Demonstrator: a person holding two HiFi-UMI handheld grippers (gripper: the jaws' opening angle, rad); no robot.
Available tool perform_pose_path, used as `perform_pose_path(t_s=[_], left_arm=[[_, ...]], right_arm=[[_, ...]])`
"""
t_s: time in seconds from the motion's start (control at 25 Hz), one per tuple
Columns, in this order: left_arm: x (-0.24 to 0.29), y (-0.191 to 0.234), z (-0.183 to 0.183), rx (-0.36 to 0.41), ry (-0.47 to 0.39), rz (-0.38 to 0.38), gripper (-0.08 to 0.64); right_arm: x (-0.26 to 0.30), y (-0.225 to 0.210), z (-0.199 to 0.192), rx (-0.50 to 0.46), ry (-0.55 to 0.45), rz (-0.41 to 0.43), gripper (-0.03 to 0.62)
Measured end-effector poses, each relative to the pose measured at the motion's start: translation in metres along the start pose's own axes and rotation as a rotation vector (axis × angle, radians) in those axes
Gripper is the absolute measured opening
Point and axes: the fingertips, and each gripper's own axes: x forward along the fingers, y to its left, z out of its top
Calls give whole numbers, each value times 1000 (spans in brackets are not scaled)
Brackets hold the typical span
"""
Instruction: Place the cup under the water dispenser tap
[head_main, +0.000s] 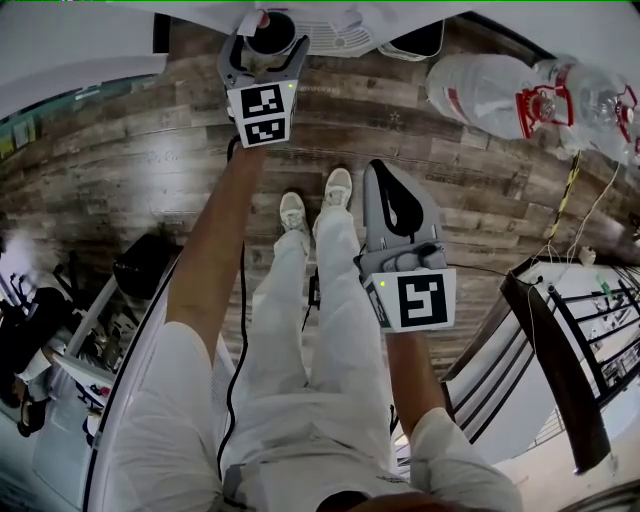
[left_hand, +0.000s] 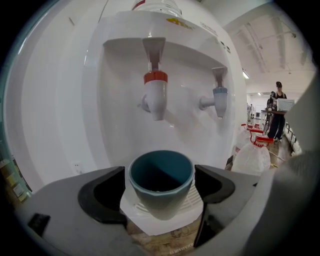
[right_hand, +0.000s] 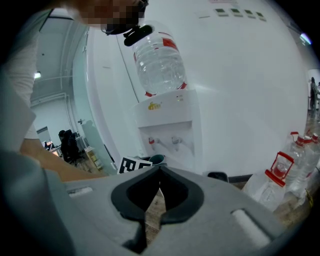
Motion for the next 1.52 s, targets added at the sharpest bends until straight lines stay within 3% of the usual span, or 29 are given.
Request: perform_pose_path(t_s=[0.28, 0.44, 0.72, 0.92, 1.16, 1.52], left_arm=[[-43, -4, 27, -41, 4, -6, 428], [-81, -12, 64, -79, -27, -5, 428], [-168, -26, 119, -114, -25, -27, 416], [-238, -33, 163, -108, -15, -49, 353], [-318, -32, 218, -111, -15, -55, 247], [-418, -64, 281, -113, -56, -105, 145]], right_arm=[[-24, 9, 30, -7, -48, -19, 0], [-52, 14, 56, -23, -78, -39, 0], [-108, 28, 86, 30, -104, -84, 0], [-143, 54, 116, 41, -125, -92, 0], [-173, 87, 165, -9, -159, -58, 0], [-231, 135, 220, -22, -216, -20, 0]])
